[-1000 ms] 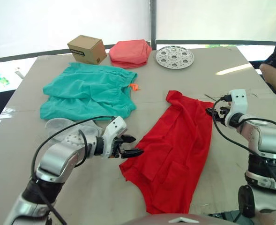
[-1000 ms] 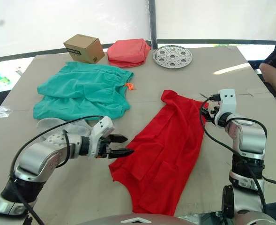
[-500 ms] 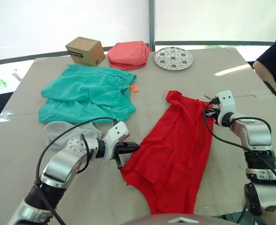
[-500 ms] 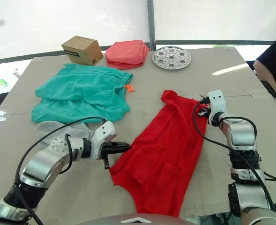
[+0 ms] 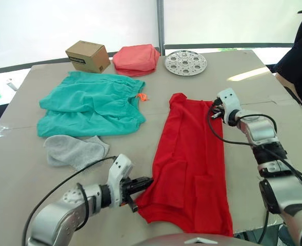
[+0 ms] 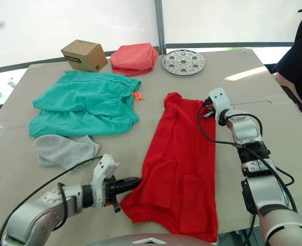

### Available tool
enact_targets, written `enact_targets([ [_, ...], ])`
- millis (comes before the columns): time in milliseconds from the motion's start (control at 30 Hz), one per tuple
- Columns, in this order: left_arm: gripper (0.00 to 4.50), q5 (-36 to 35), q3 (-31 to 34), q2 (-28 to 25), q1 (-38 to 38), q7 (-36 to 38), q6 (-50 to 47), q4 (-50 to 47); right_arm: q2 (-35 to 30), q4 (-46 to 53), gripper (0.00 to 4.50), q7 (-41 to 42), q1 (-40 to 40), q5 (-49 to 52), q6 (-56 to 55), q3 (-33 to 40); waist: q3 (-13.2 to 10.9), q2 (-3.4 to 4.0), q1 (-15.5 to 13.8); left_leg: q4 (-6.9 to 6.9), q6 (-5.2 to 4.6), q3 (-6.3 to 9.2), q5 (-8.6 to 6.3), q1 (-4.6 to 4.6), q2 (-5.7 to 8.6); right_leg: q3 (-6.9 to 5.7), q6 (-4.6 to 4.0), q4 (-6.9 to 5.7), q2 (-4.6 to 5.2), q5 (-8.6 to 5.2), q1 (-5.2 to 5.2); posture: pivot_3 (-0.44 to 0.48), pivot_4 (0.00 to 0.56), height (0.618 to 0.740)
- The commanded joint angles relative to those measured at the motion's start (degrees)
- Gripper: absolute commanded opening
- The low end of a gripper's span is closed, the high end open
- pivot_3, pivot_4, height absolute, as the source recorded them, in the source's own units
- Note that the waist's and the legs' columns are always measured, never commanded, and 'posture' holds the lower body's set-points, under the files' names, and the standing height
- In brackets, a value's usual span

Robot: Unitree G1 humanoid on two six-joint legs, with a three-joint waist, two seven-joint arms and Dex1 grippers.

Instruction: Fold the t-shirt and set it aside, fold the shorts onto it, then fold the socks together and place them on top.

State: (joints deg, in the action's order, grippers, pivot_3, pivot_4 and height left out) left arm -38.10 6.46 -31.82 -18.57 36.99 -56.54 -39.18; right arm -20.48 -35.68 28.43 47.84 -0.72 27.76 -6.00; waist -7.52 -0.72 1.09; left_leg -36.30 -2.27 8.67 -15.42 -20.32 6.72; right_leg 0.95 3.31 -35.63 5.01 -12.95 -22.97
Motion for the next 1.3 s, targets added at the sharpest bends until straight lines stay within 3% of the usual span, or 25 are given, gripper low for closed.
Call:
enact_targets([
  [33, 0.04, -3.0, 2.3, 3.2, -1.6, -4.6, -0.6, -3.1, 1.7, -7.1, 0.0, 1.1, 5.5, -1.5, -7.6, -1.2, 0.0, -0.05, -0.2, 0.0, -0.02, -0.03, -0.01, 0.02, 0.0, 0.01, 0.02, 0.0, 0.0, 0.01, 0.01, 0.0, 0.15, 0.74],
  [367, 0.04, -12.6, 6.7, 8.1, -2.3, -13.0, -4.2, -4.5, 3.6, -24.0, 0.0, 3.3, 11.3, -4.0, -20.7, -1.9, -0.1, -0.16, -0.3, -0.02, 0.21, -0.08, 0.12, 0.0, 0.03, 0.05, 0.01, 0.01, -0.01, 0.03, -0.05, 0.0, 0.15, 0.74],
  [467, 0.04, -14.0, 8.1, 7.2, -2.7, -12.2, -2.6, -4.3, 3.4, -26.7, 0.0, 2.5, 12.3, -4.5, -22.6, -1.4, -0.1, -0.18, -0.2, -0.02, 0.21, -0.15, 0.12, 0.01, 0.01, 0.12, 0.01, -0.01, -0.01, 0.04, -0.05, 0.0, 0.15, 0.74],
  [533, 0.0, -11.4, 8.6, 4.5, -2.6, -7.7, 2.2, -2.6, 2.2, -25.6, 0.64, 2.6, 12.1, -3.4, -23.1, 0.1, -0.1, -0.16, -0.2, -0.02, 0.22, -0.13, 0.12, 0.01, -0.01, 0.17, 0.0, -0.02, -0.01, 0.03, -0.06, 0.0, 0.15, 0.74],
  [600, 0.69, -13.5, 9.9, 4.4, -0.6, -5.1, 4.8, -0.3, 0.6, -22.2, 1.5, 3.0, 10.4, -2.7, -23.0, 0.9, -0.1, -0.11, -0.3, -0.02, 0.23, -0.13, 0.12, 0.01, -0.01, 0.2, -0.08, -0.04, -0.02, -0.01, -0.06, 0.0, 0.15, 0.74],
  [633, 0.8, -14.1, 10.1, 4.5, 1.1, -4.3, 5.9, 0.8, -0.4, -19.2, 1.83, 3.0, 8.8, -2.5, -22.9, 1.3, -0.2, -0.08, -0.5, -0.02, 0.23, -0.13, 0.12, 0.01, -0.01, 0.2, -0.09, -0.04, -0.02, -0.01, -0.06, 0.0, 0.15, 0.74],
  [700, 1.59, -12.9, 9.2, 4.1, 4.7, -3.0, 8.2, 2.8, -2.2, -10.0, 2.65, 4.0, 4.2, -1.2, -21.6, 2.6, -0.2, -0.13, -0.9, -0.08, 0.32, -0.06, 0.06, -0.04, 0.03, 0.11, -0.06, 0.0, -0.03, 0.01, -0.05, 0.0, 0.15, 0.74],
  [733, 2.07, -11.3, 7.9, 3.6, 6.9, -2.1, 9.4, 4.3, -2.7, -2.3, 3.16, 5.3, 0.5, 1.5, -19.1, 4.3, -0.1, -0.18, -1.1, -0.08, 0.32, -0.03, 0.06, -0.05, 0.03, 0.1, -0.04, 0.0, -0.04, 0.02, -0.04, 0.0, 0.15, 0.74],
  [767, 2.26, -9.9, 6.3, 2.8, 8.7, -1.1, 10.2, 5.7, -3.2, 5.8, 3.36, 6.6, -3.4, 4.3, -16.3, 5.9, -0.1, -0.2, -1.3, -0.08, 0.33, -0.03, 0.06, -0.06, 0.04, 0.1, 0.0, 0.05, -0.03, 0.04, -0.05, 0.0, 0.15, 0.74],
  [800, 2.69, -6.3, 2.8, 1.0, 10.4, 2.2, 13.2, 7.2, -4.3, 17.5, 3.44, 9.0, -10.1, 8.1, -14.7, 7.5, -0.1, -0.24, -1.6, -0.12, 0.31, 0.06, 0.07, -0.11, 0.04, 0.04, 0.02, 0.05, -0.03, 0.05, -0.06, 0.0, 0.15, 0.74],
  [867, 2.69, -1.8, -1.6, -1.4, 12.2, 7.3, 18.0, 9.6, -6.5, 36.5, 3.44, 14.5, -21.7, 17.0, -9.9, 9.8, 0.0, -0.21, -1.9, -0.1, 0.29, 0.23, 0.08, -0.29, 0.03, -0.04, 0.02, 0.08, -0.03, 0.05, -0.15, 0.0, 0.15, 0.74],
  [933, 2.69, -0.5, -3.6, -4.9, 11.8, 15.5, 22.2, 10.9, -10.8, 49.4, 3.44, 18.4, -30.5, 21.8, -4.6, 10.4, -0.1, -0.07, -1.6, -0.07, 0.23, 0.2, 0.05, -0.33, 0.03, 0.03, 0.02, 0.12, -0.01, 0.05, -0.16, 0.0, 0.15, 0.74],
  [1000, 2.94, 0.8, -4.0, -9.5, 11.0, 25.5, 27.7, 13.3, -15.7, 58.9, 3.95, 21.6, -38.6, 23.6, -2.9, 10.8, -0.1, -0.07, -1.5, -0.03, 0.16, 0.04, 0.0, -0.41, 0.01, 0.15, 0.03, 0.22, 0.01, 0.05, -0.26, 0.0, 0.15, 0.74],
  [1067, 3.65, 0.4, -3.3, -12.6, 11.6, 32.2, 31.0, 16.3, -20.8, 65.8, 4.5, 24.7, -46.4, 23.3, -4.3, 10.9, -0.2, -0.08, -1.4, 0.0, 0.08, -0.1, -0.12, -0.35, -0.1, 0.14, 0.03, 0.3, -0.02, 0.02, -0.24, 0.0, 0.15, 0.74],
  [1100, 4.24, 1.4, -3.3, -13.5, 12.2, 34.4, 33.6, 17.7, -22.3, 68.4, 4.5, 25.6, -50.1, 23.1, -5.2, 11.5, -0.2, -0.09, -1.6, 0.0, -0.01, -0.14, -0.38, -0.35, -0.12, 0.1, -0.04, 0.34, -0.02, -0.05, -0.22, 0.0, 0.15, 0.74],
  [1133, 4.46, 2.6, -3.4, -14.0, 12.5, 36.2, 36.2, 18.9, -23.2, 70.7, 4.5, 26.0, -53.3, 23.7, -5.4, 12.6, -0.2, -0.09, -1.8, -0.01, 0.0, -0.16, -0.39, -0.36, -0.15, 0.09, -0.02, 0.35, -0.02, -0.1, -0.2, 0.0, 0.15, 0.74],
  [1300, 4.46, 9.0, -5.9, -15.7, 10.3, 47.1, 52.5, 22.7, -27.8, 77.0, 4.5, 31.9, -69.9, 20.5, -14.3, 16.0, -0.3, -0.12, -2.1, -0.17, 0.02, -0.25, -0.39, -0.35, -0.25, 0.05, 0.25, 0.35, 0.1, -0.18, -0.07, 0.0, 0.15, 0.74],
])
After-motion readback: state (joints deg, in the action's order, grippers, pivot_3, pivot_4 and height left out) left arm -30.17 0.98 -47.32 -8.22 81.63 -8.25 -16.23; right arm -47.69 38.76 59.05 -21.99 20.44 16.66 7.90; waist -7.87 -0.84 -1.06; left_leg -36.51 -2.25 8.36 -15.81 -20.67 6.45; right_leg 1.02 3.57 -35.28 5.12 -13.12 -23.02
